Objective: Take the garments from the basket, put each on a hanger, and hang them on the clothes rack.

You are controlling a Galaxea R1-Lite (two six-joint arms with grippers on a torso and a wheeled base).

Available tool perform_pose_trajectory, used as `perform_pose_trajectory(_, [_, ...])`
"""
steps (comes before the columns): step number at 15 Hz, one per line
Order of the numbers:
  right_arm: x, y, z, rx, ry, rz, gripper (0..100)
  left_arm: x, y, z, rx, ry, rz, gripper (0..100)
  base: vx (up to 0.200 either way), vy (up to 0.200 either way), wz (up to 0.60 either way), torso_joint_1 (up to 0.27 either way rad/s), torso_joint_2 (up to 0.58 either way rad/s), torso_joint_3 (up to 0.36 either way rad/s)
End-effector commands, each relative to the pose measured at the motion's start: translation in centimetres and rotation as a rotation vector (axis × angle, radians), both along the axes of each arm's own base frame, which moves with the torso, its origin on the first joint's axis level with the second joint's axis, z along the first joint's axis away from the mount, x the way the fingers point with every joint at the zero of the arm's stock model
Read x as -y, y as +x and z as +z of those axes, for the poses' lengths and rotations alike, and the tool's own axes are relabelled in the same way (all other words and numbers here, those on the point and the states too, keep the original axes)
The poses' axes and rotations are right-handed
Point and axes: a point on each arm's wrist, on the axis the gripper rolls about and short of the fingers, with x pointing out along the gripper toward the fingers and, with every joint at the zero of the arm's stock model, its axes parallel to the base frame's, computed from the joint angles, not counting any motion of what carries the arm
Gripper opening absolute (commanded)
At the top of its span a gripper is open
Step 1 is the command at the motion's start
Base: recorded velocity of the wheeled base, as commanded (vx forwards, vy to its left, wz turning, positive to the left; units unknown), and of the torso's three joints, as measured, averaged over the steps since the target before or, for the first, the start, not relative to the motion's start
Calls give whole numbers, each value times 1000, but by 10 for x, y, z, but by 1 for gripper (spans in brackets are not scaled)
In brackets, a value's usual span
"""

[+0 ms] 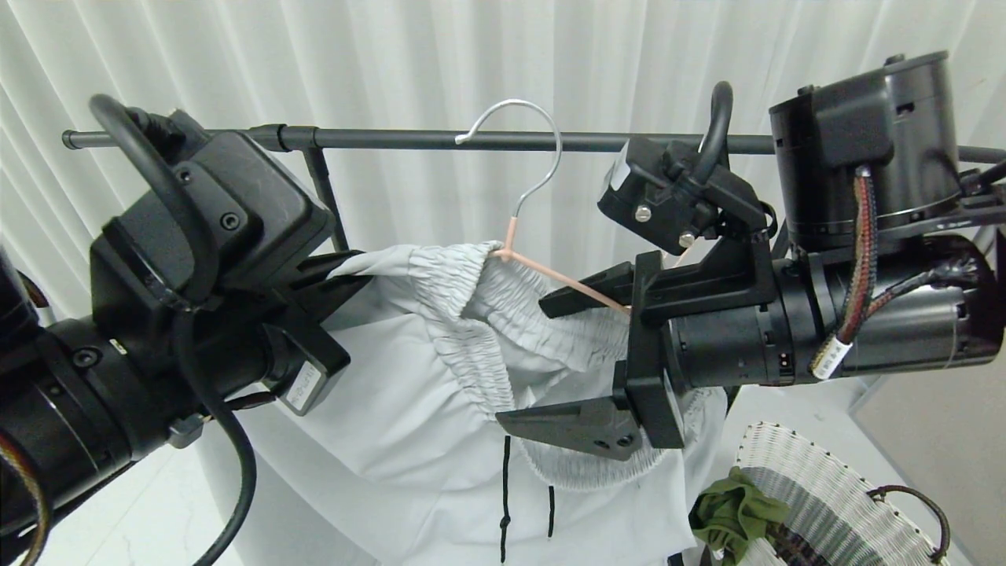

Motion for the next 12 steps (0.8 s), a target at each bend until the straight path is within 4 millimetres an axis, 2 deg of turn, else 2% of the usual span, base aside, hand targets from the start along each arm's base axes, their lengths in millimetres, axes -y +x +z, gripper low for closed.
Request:
perform_pose_trajectory(1, [-1,-4,0,-5,1,11,100,2,1,-1,-4,4,-2,0,0,0,0,0,0,0])
perform_pose_trajectory(3, [-1,-5,0,-8,-1,12,100,2,1,-1,-4,4,-2,0,0,0,0,0,0,0])
perform_pose_trajectory(4, [-1,-5,-1,-9,-2,12,0,2,1,-1,-4,4,-2,0,0,0,0,0,0,0])
perform_pose_trajectory(12, [-1,-4,0,-1,2,6,0,2,1,-1,-5,6,-2,0,0,0,0,0,0,0])
